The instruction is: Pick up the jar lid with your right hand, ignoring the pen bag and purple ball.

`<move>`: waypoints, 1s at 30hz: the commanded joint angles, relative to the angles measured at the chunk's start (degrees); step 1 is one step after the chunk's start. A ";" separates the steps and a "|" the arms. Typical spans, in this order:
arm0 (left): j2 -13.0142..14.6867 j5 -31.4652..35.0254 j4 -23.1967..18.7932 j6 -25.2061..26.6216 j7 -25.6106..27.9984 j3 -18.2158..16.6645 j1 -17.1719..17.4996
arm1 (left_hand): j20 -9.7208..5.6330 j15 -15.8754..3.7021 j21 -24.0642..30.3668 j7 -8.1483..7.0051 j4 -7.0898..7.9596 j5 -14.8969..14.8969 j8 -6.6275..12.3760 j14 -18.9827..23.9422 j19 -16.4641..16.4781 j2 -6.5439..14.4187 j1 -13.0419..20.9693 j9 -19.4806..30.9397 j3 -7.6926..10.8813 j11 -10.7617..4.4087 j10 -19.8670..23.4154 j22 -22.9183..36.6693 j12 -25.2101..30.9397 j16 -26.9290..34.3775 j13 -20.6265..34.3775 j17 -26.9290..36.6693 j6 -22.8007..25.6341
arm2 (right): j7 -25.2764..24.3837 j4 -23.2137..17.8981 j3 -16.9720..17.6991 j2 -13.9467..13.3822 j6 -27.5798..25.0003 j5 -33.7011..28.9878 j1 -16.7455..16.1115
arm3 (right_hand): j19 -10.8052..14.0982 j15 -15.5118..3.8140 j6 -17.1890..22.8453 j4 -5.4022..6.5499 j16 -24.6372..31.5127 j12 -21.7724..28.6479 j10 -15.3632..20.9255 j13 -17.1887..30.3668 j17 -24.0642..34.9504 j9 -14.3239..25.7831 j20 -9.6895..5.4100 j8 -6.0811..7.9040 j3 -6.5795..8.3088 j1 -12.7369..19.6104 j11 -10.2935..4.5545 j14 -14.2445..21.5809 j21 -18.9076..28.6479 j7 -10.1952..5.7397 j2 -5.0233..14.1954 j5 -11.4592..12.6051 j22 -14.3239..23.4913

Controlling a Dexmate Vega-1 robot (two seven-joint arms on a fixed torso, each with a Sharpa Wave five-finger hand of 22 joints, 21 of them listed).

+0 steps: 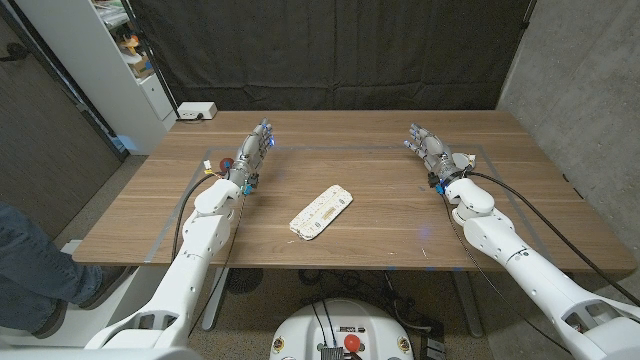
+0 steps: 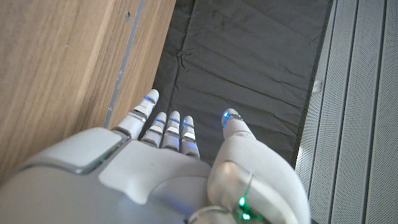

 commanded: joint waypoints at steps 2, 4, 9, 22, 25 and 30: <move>-2.38 2.73 1.19 0.69 -2.70 -2.60 -1.03 | 0.35 -0.02 -0.21 0.22 -0.32 0.12 0.37 -0.32 -0.17 0.32 0.65 0.19 0.38 -0.20 -0.21 0.23 0.57 0.20 0.07 0.15 0.09 | -0.80 -0.92 0.15 0.11 0.08 -0.56 -0.54 | 0.39 0.09 0.48 -0.07 0.33 0.16 0.35 0.16 -0.07 0.05 0.14 0.31 0.04 0.61 -0.13 0.33 0.16 -0.16 0.34 0.29 0.25; -2.56 2.93 1.65 0.62 -2.96 -2.62 -1.36 | 0.34 -0.04 -0.23 0.21 -0.34 0.12 0.37 -0.32 -0.15 0.34 0.66 0.19 0.38 -0.19 -0.18 0.23 0.58 0.19 0.04 0.15 0.09 | -1.07 -1.20 0.20 0.02 0.08 -0.78 -0.60 | 0.36 0.09 0.49 -0.07 0.34 0.15 0.32 0.15 -0.10 0.05 0.14 0.31 0.03 0.63 -0.24 0.34 0.14 -0.14 0.37 0.30 0.25; -2.90 3.34 1.96 0.58 -3.22 -2.75 -1.64 | 0.38 -0.03 -0.31 0.21 -0.39 0.10 0.38 -0.33 -0.12 0.39 0.67 0.19 0.37 -0.22 -0.20 0.24 0.58 0.18 -0.01 0.15 0.13 | -1.18 -1.31 0.40 -0.24 0.24 -1.07 -0.51 | 0.38 0.02 0.51 -0.12 0.33 0.14 0.31 0.13 -0.19 0.02 0.15 0.32 0.02 0.69 -0.31 0.31 0.15 -0.14 0.44 0.31 0.25; -3.05 3.91 1.24 0.98 -3.04 -3.35 -1.54 | 0.43 -0.03 -0.47 0.15 -0.53 0.06 0.36 -0.33 -0.02 0.52 0.71 0.20 0.36 -0.21 -0.19 0.25 0.59 0.17 -0.13 0.15 0.14 | -1.18 -1.02 0.54 -0.49 0.63 -1.73 -0.08 | 0.35 0.01 0.55 -0.24 0.33 0.11 0.26 0.09 -0.40 -0.03 0.12 0.32 -0.04 0.83 -0.23 0.30 0.13 -0.22 0.56 0.32 0.25; -3.09 3.96 1.23 1.05 -3.10 -3.38 -1.55 | 0.46 -0.04 -0.51 0.16 -0.56 0.06 0.35 -0.33 -0.01 0.54 0.73 0.20 0.36 -0.30 -0.19 0.26 0.60 0.16 -0.15 0.15 0.14 | -1.23 -0.93 0.55 -0.60 0.82 -2.01 -0.05 | 0.36 0.01 0.55 -0.25 0.34 0.12 0.28 0.08 -0.45 -0.05 0.13 0.32 -0.05 0.85 -0.26 0.30 0.13 -0.25 0.61 0.32 0.25; -3.20 4.07 1.35 1.01 -3.17 -3.30 -1.68 | 0.48 -0.03 -0.58 0.14 -0.62 0.04 0.36 -0.35 0.01 0.57 0.75 0.20 0.35 -0.27 -0.22 0.26 0.59 0.15 -0.19 0.15 0.16 | -1.30 -0.77 0.78 -0.67 1.15 -2.07 -0.09 | 0.34 0.04 0.58 -0.28 0.35 0.11 0.26 0.07 -0.51 -0.06 0.13 0.33 -0.07 0.89 -0.30 0.32 0.12 -0.23 0.64 0.32 0.25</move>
